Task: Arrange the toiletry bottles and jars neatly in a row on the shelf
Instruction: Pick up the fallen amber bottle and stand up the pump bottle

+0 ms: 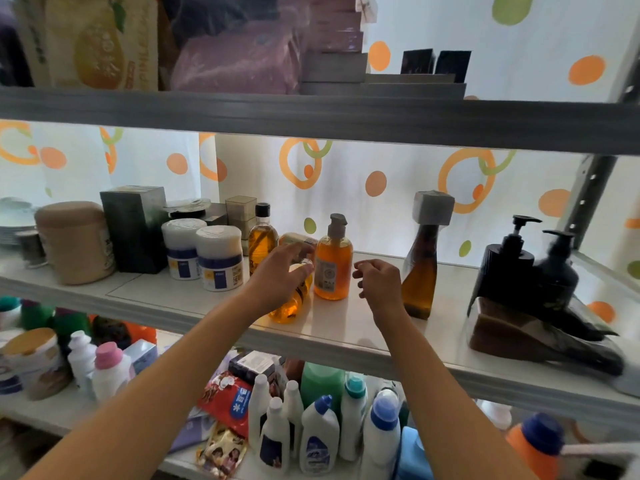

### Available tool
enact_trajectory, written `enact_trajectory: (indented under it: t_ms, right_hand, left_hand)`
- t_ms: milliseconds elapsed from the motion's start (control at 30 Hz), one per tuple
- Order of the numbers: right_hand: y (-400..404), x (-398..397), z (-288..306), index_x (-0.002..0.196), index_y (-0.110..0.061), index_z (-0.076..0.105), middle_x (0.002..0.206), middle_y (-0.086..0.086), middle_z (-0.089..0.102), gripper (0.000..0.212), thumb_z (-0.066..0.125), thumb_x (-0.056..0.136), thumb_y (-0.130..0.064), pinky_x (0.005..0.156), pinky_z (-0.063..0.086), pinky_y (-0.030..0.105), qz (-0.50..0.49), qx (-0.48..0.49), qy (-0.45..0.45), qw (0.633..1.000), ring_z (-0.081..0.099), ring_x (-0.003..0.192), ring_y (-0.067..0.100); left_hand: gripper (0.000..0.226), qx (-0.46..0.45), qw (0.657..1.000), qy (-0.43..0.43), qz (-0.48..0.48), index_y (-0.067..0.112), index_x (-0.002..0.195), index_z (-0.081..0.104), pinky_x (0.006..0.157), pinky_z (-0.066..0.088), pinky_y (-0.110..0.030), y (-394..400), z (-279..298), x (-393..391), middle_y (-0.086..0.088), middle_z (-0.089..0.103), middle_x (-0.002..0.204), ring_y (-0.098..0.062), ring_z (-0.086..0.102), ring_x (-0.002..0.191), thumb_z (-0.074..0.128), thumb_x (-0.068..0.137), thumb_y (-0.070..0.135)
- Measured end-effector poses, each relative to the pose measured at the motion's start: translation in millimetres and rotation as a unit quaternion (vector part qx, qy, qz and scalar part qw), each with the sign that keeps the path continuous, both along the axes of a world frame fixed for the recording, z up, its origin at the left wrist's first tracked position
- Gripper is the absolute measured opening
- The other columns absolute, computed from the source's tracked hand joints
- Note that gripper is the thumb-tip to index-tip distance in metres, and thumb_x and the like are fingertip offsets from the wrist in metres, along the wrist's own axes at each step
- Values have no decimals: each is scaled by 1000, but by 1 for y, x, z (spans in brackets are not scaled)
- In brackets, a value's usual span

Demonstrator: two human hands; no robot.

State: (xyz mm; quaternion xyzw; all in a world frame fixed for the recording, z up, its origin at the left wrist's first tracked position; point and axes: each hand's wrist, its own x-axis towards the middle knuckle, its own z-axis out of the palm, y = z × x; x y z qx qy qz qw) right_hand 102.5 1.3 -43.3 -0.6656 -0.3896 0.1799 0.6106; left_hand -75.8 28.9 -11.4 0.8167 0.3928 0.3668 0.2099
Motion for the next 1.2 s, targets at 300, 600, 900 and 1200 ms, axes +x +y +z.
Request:
enact_trajectory:
  t_ms: [300, 600, 900, 1200]
  right_hand:
    - [54, 38, 20, 126, -4, 58, 130, 12, 59, 32, 40, 100, -11, 94, 43, 30, 45, -41, -8, 998, 55, 121, 28]
    - [94, 61, 32, 112, -1, 66, 118, 17, 66, 26, 50, 94, -12, 96, 52, 43, 80, -73, -28, 994, 61, 110, 33]
    - [128, 68, 42, 90, -11, 71, 88, 7, 66, 5, 69, 88, -15, 77, 56, 37, 155, -87, 23, 984, 61, 83, 19]
    - [173, 61, 52, 105, -5, 66, 105, 14, 69, 20, 62, 89, -17, 72, 59, 33, 235, -247, -158, 927, 68, 92, 25]
  left_hand:
    - [64, 27, 1000, 6, 3, 24, 140, 36, 93, 46, -31, 32, 27, 37, 0, 44, 144, -16, 53, 113, 69, 86, 31]
    - [53, 38, 999, 1, -8, 27, 133, 50, 96, 41, -33, 52, 51, 68, 0, 49, 142, -20, 45, 127, 69, 85, 39]
    - [26, 93, 982, 159, -32, 15, 115, 71, 86, 40, -23, 54, 76, 69, 0, 67, 123, -16, 61, 110, 54, 96, 21]
    - [30, 91, 973, 204, -49, 18, 120, 68, 88, 41, -18, 61, 79, 66, 1, 64, 127, -16, 60, 114, 54, 95, 13]
